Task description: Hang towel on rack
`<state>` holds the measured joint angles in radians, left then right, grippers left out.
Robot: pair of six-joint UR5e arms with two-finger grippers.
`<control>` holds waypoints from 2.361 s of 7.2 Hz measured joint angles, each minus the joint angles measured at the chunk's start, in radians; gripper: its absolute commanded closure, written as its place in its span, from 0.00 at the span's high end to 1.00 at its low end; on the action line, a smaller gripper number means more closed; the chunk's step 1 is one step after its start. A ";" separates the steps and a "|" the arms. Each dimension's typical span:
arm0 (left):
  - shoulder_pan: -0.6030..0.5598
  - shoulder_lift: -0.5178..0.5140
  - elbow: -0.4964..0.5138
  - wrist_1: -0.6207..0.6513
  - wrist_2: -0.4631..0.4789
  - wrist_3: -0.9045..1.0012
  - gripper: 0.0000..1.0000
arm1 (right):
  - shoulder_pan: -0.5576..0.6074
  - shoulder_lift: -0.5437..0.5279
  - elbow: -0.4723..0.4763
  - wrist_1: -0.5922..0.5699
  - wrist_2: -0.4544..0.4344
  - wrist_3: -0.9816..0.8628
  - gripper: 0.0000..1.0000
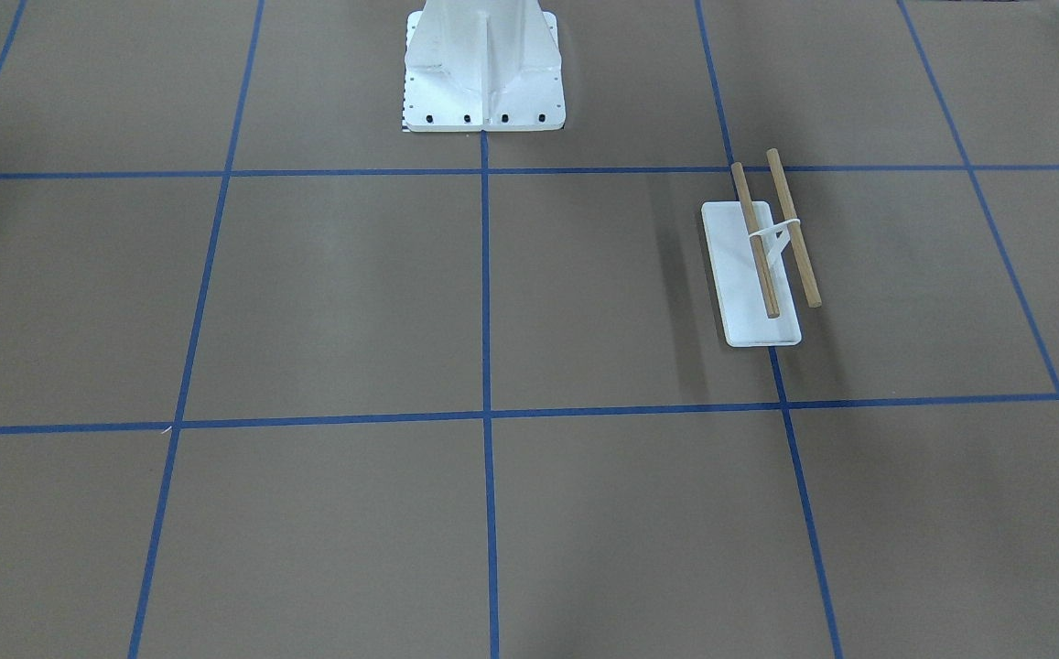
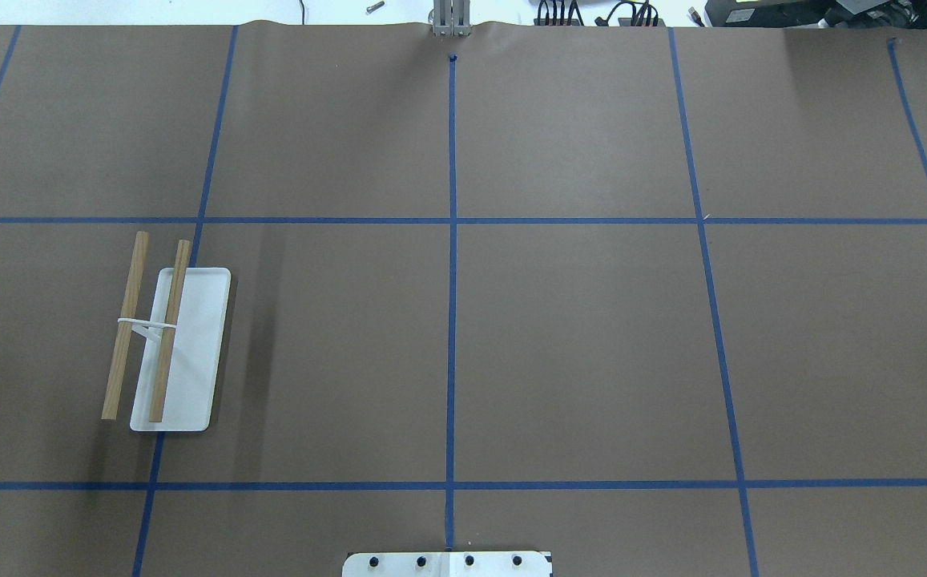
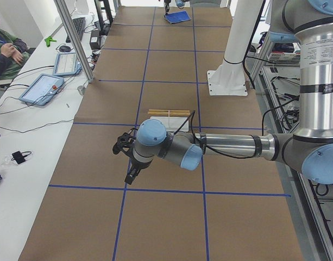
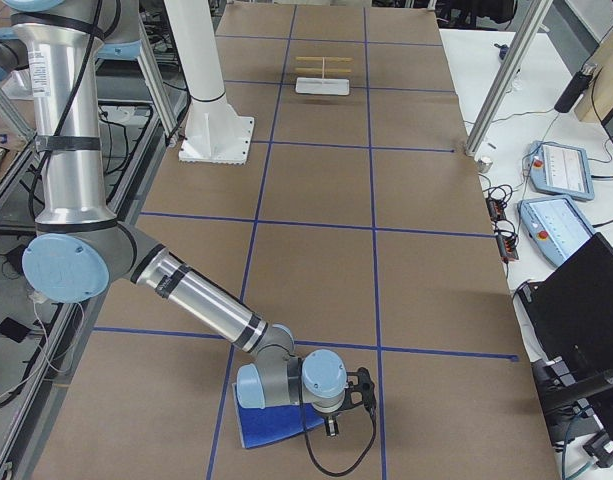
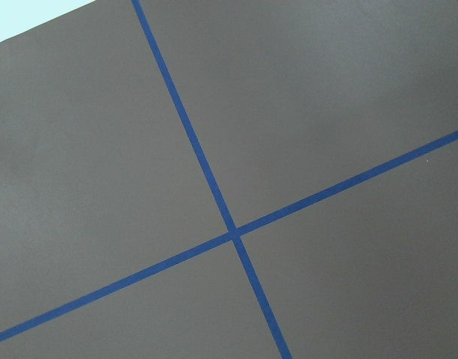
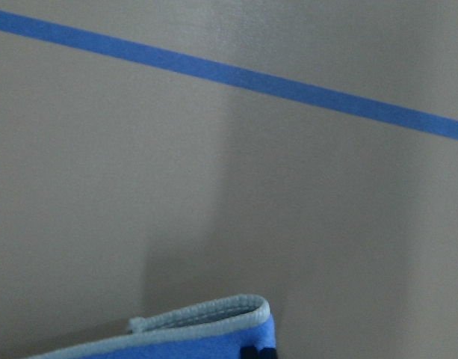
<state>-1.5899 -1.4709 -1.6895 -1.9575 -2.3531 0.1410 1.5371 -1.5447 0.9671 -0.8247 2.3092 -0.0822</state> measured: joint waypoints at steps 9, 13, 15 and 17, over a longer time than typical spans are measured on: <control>0.001 -0.014 0.003 0.001 -0.001 -0.006 0.99 | 0.024 0.130 0.320 -0.017 0.196 0.014 0.00; 0.004 -0.094 -0.029 -0.002 -0.034 -0.302 0.99 | -0.170 0.233 0.567 -0.027 0.187 0.319 0.00; 0.019 -0.196 -0.044 -0.004 -0.121 -0.596 0.98 | -0.304 0.242 0.720 -0.028 0.063 0.483 0.00; 0.090 -0.276 -0.075 -0.042 -0.159 -0.959 0.98 | -0.457 0.272 0.816 -0.033 -0.141 0.590 0.00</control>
<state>-1.4996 -1.7467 -1.7647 -1.9991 -2.5121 -0.8182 1.0796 -1.2723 1.7835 -0.8575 2.1684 0.5082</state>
